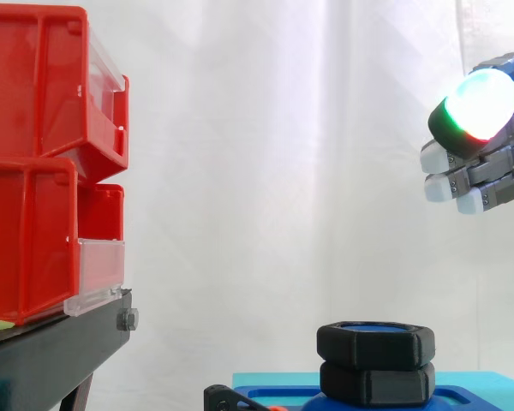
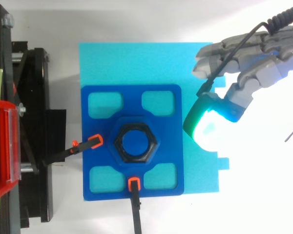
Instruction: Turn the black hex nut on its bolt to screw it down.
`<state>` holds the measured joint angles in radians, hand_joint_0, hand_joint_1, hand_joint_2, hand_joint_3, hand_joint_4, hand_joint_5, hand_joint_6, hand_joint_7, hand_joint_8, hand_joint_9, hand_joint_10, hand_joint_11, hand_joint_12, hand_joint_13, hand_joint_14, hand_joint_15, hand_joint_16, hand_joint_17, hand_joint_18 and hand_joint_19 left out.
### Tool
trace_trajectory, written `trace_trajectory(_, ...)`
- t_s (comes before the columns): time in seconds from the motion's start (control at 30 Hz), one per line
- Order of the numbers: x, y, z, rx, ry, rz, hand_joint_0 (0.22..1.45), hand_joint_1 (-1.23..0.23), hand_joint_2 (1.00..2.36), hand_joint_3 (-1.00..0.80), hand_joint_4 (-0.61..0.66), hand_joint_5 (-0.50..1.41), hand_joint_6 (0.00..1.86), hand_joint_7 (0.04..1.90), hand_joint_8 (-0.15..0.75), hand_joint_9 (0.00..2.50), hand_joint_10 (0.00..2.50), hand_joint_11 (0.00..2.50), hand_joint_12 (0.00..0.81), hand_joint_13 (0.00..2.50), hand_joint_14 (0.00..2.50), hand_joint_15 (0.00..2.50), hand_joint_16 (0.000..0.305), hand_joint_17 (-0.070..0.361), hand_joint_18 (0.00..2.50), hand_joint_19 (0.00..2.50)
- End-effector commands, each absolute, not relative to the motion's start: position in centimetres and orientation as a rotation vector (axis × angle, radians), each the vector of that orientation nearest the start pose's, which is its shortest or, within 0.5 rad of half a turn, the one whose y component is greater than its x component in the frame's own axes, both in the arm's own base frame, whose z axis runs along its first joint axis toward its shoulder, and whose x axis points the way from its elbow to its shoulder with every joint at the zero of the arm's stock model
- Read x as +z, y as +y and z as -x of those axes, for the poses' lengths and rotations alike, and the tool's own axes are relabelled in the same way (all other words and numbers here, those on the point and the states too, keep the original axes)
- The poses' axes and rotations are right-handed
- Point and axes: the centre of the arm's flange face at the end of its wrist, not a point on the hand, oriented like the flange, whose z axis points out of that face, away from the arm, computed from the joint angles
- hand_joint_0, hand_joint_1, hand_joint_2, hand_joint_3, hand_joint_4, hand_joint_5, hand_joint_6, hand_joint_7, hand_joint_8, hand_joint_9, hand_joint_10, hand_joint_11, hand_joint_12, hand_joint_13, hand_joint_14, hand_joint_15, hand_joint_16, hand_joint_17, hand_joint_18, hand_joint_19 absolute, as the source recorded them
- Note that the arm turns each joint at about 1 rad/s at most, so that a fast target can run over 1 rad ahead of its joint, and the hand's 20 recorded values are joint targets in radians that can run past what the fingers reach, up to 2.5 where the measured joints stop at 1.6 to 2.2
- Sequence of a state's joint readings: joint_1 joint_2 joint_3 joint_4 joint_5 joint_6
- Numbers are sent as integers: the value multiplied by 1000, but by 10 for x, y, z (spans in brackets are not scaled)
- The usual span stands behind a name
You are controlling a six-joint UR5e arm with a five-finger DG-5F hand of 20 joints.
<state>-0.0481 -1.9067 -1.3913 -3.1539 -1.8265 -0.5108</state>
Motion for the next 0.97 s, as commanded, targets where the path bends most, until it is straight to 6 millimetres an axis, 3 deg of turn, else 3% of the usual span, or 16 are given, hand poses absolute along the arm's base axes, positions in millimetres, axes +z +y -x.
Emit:
trace_trajectory(0.0, 388, -138, -600, 950, 1654, -791, 433, -354, 1000, -500, -26, -297, 500, 524, 170, 0, 0, 0, 347, 0, 0, 0, 55, 124, 0, 30)
trace_trajectory(0.93, 388, -137, -600, 952, 1655, -790, 437, -356, 1000, -500, -29, -295, 500, 534, 171, 0, 0, 0, 344, 0, 0, 0, 55, 124, 0, 55)
